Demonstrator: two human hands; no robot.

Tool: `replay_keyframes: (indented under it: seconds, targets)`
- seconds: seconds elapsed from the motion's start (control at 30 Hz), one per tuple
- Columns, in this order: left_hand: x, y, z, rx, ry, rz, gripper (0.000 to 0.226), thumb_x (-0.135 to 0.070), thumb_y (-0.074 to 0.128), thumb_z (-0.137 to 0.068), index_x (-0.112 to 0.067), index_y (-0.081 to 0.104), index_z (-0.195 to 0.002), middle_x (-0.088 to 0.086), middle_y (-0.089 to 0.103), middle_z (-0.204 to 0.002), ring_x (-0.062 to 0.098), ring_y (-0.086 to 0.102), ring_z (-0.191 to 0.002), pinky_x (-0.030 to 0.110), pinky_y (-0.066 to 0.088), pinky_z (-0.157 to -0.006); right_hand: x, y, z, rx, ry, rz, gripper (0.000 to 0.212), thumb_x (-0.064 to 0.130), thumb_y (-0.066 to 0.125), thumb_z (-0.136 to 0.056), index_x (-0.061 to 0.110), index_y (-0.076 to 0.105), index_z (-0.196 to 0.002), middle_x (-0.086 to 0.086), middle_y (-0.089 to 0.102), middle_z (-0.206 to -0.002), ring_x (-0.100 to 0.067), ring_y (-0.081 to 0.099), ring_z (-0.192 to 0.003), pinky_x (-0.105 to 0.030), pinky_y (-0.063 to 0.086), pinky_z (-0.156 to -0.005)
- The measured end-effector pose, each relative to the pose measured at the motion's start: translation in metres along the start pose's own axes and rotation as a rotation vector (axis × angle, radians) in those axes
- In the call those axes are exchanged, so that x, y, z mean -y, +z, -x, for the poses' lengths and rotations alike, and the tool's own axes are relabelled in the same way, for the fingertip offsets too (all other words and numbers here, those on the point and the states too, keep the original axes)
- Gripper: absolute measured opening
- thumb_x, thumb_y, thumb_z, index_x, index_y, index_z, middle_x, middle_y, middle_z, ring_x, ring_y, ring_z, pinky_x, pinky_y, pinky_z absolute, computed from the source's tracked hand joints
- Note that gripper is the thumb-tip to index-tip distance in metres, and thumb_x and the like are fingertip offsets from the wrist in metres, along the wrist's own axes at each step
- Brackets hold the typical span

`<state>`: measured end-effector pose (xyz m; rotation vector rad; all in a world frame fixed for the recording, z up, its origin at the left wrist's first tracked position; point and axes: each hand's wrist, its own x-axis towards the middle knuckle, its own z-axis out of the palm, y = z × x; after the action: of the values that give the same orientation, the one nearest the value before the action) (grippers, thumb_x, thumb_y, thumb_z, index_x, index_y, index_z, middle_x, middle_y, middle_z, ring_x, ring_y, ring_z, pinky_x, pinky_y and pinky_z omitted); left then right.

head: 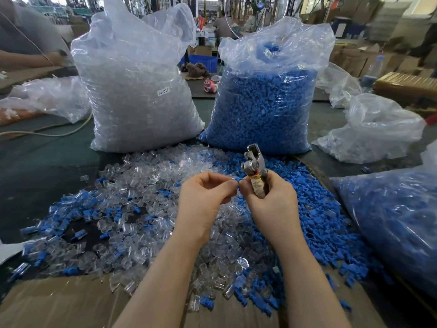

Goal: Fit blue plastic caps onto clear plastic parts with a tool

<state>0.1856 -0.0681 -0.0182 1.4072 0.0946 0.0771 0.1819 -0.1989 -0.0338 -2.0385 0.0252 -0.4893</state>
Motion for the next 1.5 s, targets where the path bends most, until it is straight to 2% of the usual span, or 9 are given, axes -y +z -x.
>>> replay_keyframes:
  seconds: [0.17, 0.33, 0.57, 0.77, 0.9, 1.03, 1.1, 1.3, 1.5]
  targets:
    - [0.0, -0.001, 0.002, -0.023, 0.087, -0.096, 0.013, 0.0, 0.078, -0.078, -0.012, 0.074, -0.081, 0.0, 0.074, -0.07, 0.007, 0.07, -0.065, 0.016, 0.054, -0.063, 0.001, 0.001, 0.0, -0.006, 0.005, -0.003, 0.014, 0.034, 0.071, -0.086, 0.024, 0.063, -0.081, 0.01, 0.063, -0.067, -0.009, 0.058, -0.065, -0.037, 0.05, -0.061]
    - [0.001, -0.001, 0.002, -0.06, 0.16, -0.22, 0.015, -0.005, 0.081, -0.076, -0.02, 0.076, -0.078, -0.004, 0.075, -0.073, 0.013, 0.072, -0.074, 0.025, 0.06, -0.071, 0.002, 0.002, 0.0, 0.011, 0.02, -0.009, 0.012, 0.032, 0.07, -0.086, 0.023, 0.064, -0.081, 0.008, 0.064, -0.068, -0.011, 0.059, -0.065, -0.042, 0.052, -0.063]
    - [0.004, 0.0, 0.001, -0.076, 0.23, -0.324, 0.022, -0.006, 0.082, -0.075, -0.026, 0.074, -0.074, -0.013, 0.073, -0.071, 0.002, 0.07, -0.068, 0.017, 0.056, -0.064, 0.002, 0.0, 0.0, 0.05, 0.0, 0.025, 0.005, 0.025, 0.069, -0.086, 0.023, 0.065, -0.085, 0.008, 0.065, -0.071, -0.013, 0.061, -0.07, -0.046, 0.053, -0.068]
    - [0.005, -0.002, 0.0, -0.095, 0.218, -0.307, 0.016, -0.011, 0.081, -0.079, -0.024, 0.073, -0.074, -0.007, 0.074, -0.072, 0.012, 0.072, -0.071, 0.03, 0.061, -0.07, 0.003, -0.003, 0.001, 0.118, 0.026, -0.048, 0.002, 0.026, 0.067, -0.085, 0.025, 0.066, -0.084, 0.007, 0.068, -0.074, -0.011, 0.059, -0.062, -0.047, 0.054, -0.065]
    - [0.004, -0.004, -0.001, -0.057, 0.156, -0.179, 0.012, -0.004, 0.075, -0.083, -0.014, 0.071, -0.079, -0.001, 0.074, -0.07, 0.012, 0.071, -0.069, 0.023, 0.059, -0.069, -0.001, -0.011, -0.001, 0.213, 0.058, -0.038, 0.004, 0.023, 0.069, -0.085, 0.026, 0.067, -0.087, 0.009, 0.069, -0.077, -0.012, 0.065, -0.072, -0.048, 0.056, -0.074]
    - [0.002, -0.006, -0.003, -0.029, 0.148, -0.054, 0.011, 0.001, 0.071, -0.085, -0.01, 0.07, -0.083, -0.001, 0.072, -0.07, 0.007, 0.069, -0.066, 0.015, 0.054, -0.065, -0.005, -0.016, -0.001, 0.31, 0.065, 0.023, 0.008, 0.021, 0.068, -0.085, 0.019, 0.066, -0.092, 0.0, 0.07, -0.084, -0.025, 0.065, -0.083, -0.052, 0.054, -0.08]
    - [0.001, -0.008, -0.003, -0.013, 0.166, -0.041, 0.012, 0.002, 0.07, -0.086, -0.01, 0.07, -0.084, -0.003, 0.072, -0.07, 0.006, 0.07, -0.067, 0.014, 0.054, -0.065, -0.004, -0.017, -0.001, 0.337, 0.056, 0.047, 0.012, 0.022, 0.067, -0.084, 0.014, 0.065, -0.093, -0.005, 0.069, -0.085, -0.03, 0.063, -0.083, -0.054, 0.053, -0.079]
    - [0.003, -0.012, -0.005, 0.025, 0.215, -0.081, 0.014, -0.002, 0.071, -0.085, -0.015, 0.071, -0.083, -0.001, 0.074, -0.076, 0.01, 0.071, -0.074, 0.018, 0.055, -0.069, -0.001, -0.017, 0.0, 0.388, 0.013, 0.064, 0.014, 0.024, 0.064, -0.082, 0.015, 0.063, -0.093, -0.007, 0.066, -0.081, -0.031, 0.06, -0.076, -0.052, 0.051, -0.073]
    - [0.002, -0.016, -0.005, 0.081, 0.237, -0.075, 0.011, -0.003, 0.072, -0.085, -0.014, 0.071, -0.085, 0.0, 0.074, -0.078, 0.011, 0.071, -0.076, 0.019, 0.055, -0.071, -0.001, -0.016, 0.001, 0.402, 0.014, 0.076, 0.016, 0.029, 0.06, -0.081, 0.022, 0.061, -0.095, -0.001, 0.067, -0.083, -0.025, 0.062, -0.078, -0.051, 0.053, -0.075]
